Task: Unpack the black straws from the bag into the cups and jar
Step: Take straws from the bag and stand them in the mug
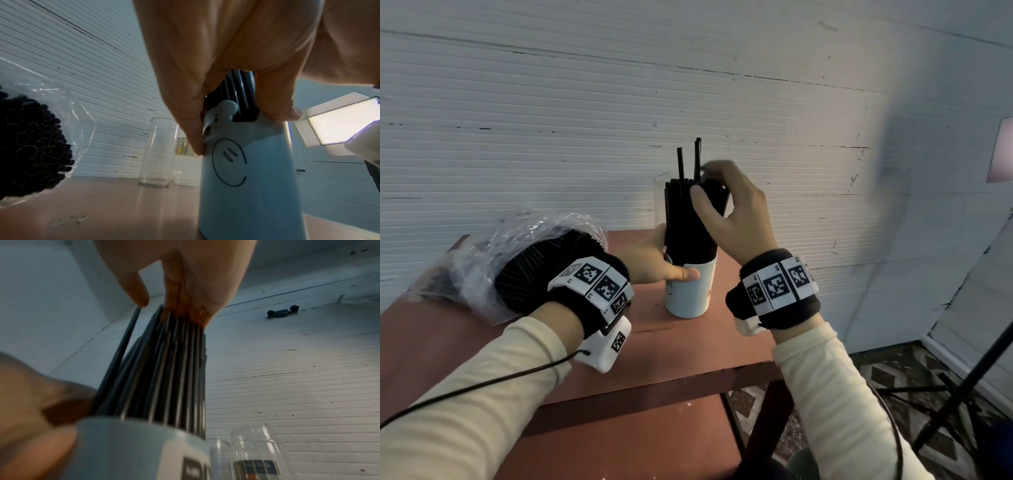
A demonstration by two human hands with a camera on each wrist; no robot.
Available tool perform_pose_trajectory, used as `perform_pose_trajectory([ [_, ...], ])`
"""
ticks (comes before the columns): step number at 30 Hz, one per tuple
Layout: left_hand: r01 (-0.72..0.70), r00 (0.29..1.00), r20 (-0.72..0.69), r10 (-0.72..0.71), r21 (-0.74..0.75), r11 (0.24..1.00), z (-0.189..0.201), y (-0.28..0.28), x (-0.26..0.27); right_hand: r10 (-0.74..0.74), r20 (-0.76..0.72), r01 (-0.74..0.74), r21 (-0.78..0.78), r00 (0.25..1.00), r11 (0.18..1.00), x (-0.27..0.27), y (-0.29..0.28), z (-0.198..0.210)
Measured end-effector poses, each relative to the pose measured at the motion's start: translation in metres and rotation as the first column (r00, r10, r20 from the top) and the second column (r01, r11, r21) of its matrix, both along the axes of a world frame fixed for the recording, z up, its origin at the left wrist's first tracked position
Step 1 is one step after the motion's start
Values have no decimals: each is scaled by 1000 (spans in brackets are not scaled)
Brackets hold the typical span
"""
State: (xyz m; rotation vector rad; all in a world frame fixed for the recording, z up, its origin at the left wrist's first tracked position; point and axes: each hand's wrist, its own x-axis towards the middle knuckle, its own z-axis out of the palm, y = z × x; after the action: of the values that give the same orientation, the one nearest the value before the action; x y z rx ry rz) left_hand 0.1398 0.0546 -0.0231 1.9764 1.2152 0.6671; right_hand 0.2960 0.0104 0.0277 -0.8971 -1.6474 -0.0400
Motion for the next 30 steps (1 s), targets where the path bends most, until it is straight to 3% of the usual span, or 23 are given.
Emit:
perform_pose_trajectory([
  [6,-123,992,33,122,23,992,0,-2,3,-12,91,5,70,996,998,-3,-4,23],
  [17,-75,997,2,75,42,996,11,-14,8,-164,214,139,129,963,982,-7,-9,9],
  [30,-159,987,16,159,0,987,9,-17,11,-149,135,137,100,980,986,-3,-16,-3],
])
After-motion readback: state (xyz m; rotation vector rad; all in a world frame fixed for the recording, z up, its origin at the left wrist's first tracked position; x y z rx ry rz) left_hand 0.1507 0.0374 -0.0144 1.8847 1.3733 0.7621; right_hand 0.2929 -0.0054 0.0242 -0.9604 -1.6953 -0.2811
